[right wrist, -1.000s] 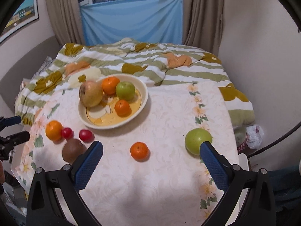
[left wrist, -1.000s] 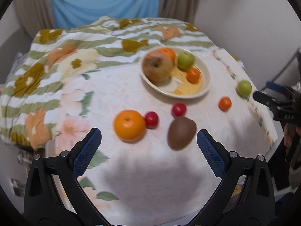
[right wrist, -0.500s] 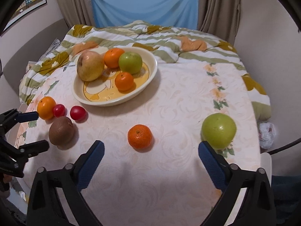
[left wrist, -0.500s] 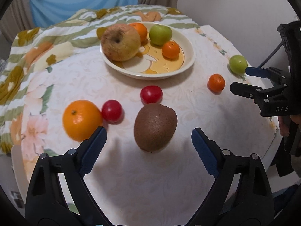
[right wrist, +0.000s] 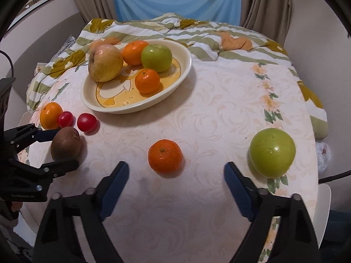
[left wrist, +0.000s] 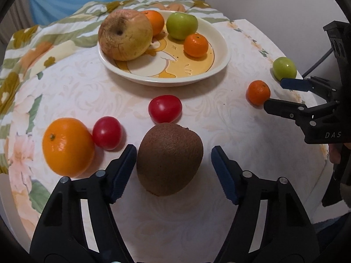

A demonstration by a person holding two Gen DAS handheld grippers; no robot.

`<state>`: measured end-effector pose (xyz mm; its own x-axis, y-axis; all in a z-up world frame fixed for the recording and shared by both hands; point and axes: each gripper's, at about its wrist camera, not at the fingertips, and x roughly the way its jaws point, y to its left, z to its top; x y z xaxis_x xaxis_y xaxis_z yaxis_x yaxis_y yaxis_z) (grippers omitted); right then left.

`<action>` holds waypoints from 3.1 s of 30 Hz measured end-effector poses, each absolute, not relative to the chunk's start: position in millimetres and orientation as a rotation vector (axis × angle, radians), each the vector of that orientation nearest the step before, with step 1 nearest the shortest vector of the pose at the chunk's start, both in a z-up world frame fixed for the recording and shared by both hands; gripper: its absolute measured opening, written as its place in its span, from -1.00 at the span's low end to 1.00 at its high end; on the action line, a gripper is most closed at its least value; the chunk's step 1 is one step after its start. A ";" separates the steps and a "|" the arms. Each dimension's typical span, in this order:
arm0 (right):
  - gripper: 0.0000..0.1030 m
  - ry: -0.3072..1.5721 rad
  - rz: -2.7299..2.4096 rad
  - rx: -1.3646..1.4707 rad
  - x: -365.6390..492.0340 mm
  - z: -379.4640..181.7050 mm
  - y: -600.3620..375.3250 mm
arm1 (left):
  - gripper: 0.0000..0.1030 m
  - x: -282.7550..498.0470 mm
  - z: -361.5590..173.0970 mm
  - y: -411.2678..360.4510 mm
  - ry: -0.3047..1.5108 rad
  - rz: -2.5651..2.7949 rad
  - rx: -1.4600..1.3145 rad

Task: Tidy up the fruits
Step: 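Grasp the brown kiwi with the left tool while the right tool grasps a tangerine, then carry the kiwi with the left tool while the right tool carries the tangerine toward the bowl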

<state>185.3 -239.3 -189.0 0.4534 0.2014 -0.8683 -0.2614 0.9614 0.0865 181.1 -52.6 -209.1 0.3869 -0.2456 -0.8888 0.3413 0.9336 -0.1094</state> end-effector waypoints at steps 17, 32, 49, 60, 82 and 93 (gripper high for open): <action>0.15 1.097 0.365 -0.078 203.1 -201.0 -225.6 | 0.23 178.5 -212.3 -43.1 1.140 -0.306 0.045; -0.35 1.084 0.312 -0.123 203.4 -195.9 -215.7 | 0.23 165.1 -202.6 -22.9 1.118 -0.288 0.017; -0.36 0.982 0.295 -0.083 176.9 -127.9 -197.4 | 0.23 149.4 -136.2 -0.6 1.013 -0.272 -0.028; -0.36 0.928 0.286 -0.066 175.4 -88.5 -198.6 | 0.23 164.1 -88.8 -8.2 0.926 -0.276 -0.033; -0.36 0.947 0.458 -0.139 264.6 -107.3 -255.9 | 0.23 256.7 -130.7 -93.3 0.964 -0.153 -0.166; -0.36 0.993 0.507 -0.151 299.1 -135.1 -266.7 | 0.23 289.3 -177.9 -102.4 1.036 -0.063 -0.222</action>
